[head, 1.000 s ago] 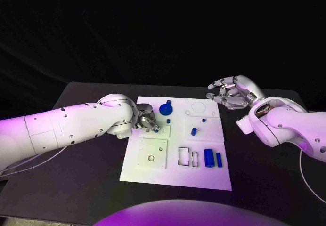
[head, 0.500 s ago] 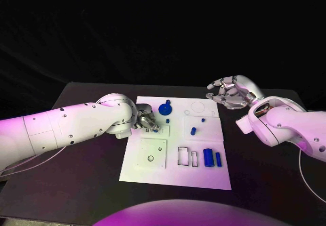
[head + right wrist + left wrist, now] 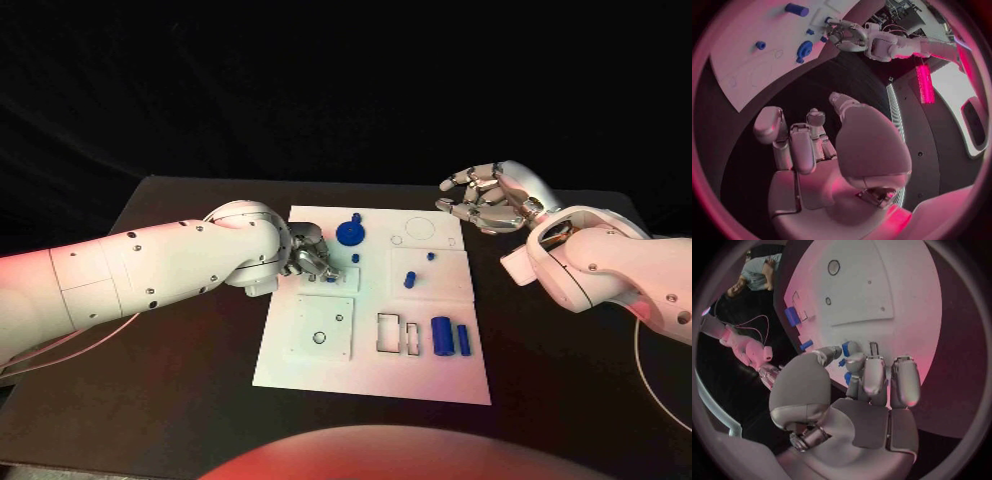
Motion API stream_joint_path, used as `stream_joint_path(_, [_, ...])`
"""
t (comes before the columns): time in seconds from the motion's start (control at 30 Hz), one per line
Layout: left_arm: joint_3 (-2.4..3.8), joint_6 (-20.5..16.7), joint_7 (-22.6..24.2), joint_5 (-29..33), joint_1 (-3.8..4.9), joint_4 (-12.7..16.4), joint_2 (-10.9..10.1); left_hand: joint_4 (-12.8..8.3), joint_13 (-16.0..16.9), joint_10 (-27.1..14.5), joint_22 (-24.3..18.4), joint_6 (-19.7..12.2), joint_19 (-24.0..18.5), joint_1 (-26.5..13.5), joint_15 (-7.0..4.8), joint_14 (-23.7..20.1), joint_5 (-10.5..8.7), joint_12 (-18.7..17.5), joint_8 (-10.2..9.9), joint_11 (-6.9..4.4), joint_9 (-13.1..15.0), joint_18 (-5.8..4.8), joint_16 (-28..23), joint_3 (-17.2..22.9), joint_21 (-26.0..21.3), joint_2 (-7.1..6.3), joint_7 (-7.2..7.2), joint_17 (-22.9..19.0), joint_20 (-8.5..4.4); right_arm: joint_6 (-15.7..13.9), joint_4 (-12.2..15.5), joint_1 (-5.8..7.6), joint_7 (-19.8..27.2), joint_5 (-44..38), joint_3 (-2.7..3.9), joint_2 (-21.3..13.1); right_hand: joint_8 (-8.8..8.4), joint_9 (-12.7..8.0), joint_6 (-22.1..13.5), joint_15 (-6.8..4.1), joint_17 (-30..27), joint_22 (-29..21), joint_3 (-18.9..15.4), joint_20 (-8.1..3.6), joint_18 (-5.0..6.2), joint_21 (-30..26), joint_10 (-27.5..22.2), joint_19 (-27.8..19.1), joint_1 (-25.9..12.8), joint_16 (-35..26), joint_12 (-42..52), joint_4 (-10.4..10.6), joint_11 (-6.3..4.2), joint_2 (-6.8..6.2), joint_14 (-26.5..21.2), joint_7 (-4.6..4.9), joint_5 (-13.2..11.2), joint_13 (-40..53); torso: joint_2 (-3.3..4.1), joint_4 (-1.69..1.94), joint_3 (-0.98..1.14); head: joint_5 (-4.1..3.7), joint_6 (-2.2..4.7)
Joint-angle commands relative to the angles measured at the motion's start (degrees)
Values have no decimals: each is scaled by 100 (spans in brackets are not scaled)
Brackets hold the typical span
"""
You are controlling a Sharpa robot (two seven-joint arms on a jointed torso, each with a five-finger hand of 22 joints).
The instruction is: Assemble the parts on the task board
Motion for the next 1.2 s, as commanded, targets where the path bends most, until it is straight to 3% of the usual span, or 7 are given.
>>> stream_joint_path(0.03, [2,69,30,-22,-1,23,-3,33,5,2,6,9,43,18,-44,54,-31,18,-21,3,-8,-111,-19,-88,-35,-43,26,9,6,37,8,-6,29,-9,0,-6,29,10,-43,8,-8,-5,-20,-4,107,-28,-43,-30,-2,-34,-19,11,10,-38,-19,10,-37,-13,0,2,0,0,-6])
stream_joint_path(0.53, [53,-166,38,18,0,107,-111,69,-52,-36,-6,-10,36,-86,-37,53,-33,-19,-52,14,-39,-109,-25,-339,-45,-22,40,9,10,28,2,-13,24,-9,0,-16,33,12,-50,8,-33,-34,-42,-3,115,-74,-60,-51,-24,-54,-33,46,11,-28,-31,11,-52,-38,0,-3,-5,-7,19])
stream_joint_path(0.77, [156,-211,41,123,29,183,-159,61,-117,-77,-32,-45,21,-115,-32,53,-23,-62,-77,23,-53,-103,-26,-404,-58,-9,50,10,14,33,-49,-19,21,-6,0,9,35,13,-54,9,-39,-46,-50,-3,118,-93,-66,-60,-34,-59,-36,61,11,-23,-35,11,-57,-46,-8,3,-1,-13,32])
stream_joint_path(0.87, [201,-185,33,207,73,211,-204,67,-361,-231,-111,-201,-32,-129,1,49,-14,-225,-193,72,-109,-88,-37,-527,-100,-17,113,2,36,42,-70,-20,18,2,0,14,36,14,-56,9,-43,-44,-57,-3,117,-91,-68,-56,-40,-62,-37,71,12,-21,-36,11,-60,-50,-6,7,4,-3,35])
stream_joint_path(1.0, [266,-170,23,314,182,173,-287,67,-581,-399,-248,-564,-125,-164,131,47,-30,-333,-633,236,-353,-61,-42,-751,-176,26,309,2,146,54,-94,-20,13,13,0,18,36,14,-56,9,-36,-33,-58,-3,114,-78,-64,-46,-42,-59,-34,74,12,-20,-34,11,-61,-46,-5,8,1,-1,55])
stream_joint_path(1.2, [313,1,32,356,356,-83,-322,59,-724,-505,-323,-625,-175,-1,183,45,-3,-397,-795,294,-476,-42,-42,-829,-219,69,375,4,204,64,-108,-21,10,16,0,17,36,14,-56,9,-36,-33,-58,-3,114,-78,-64,-46,-42,-59,-34,74,12,-20,-34,11,-61,-46,-10,3,-1,23,76])
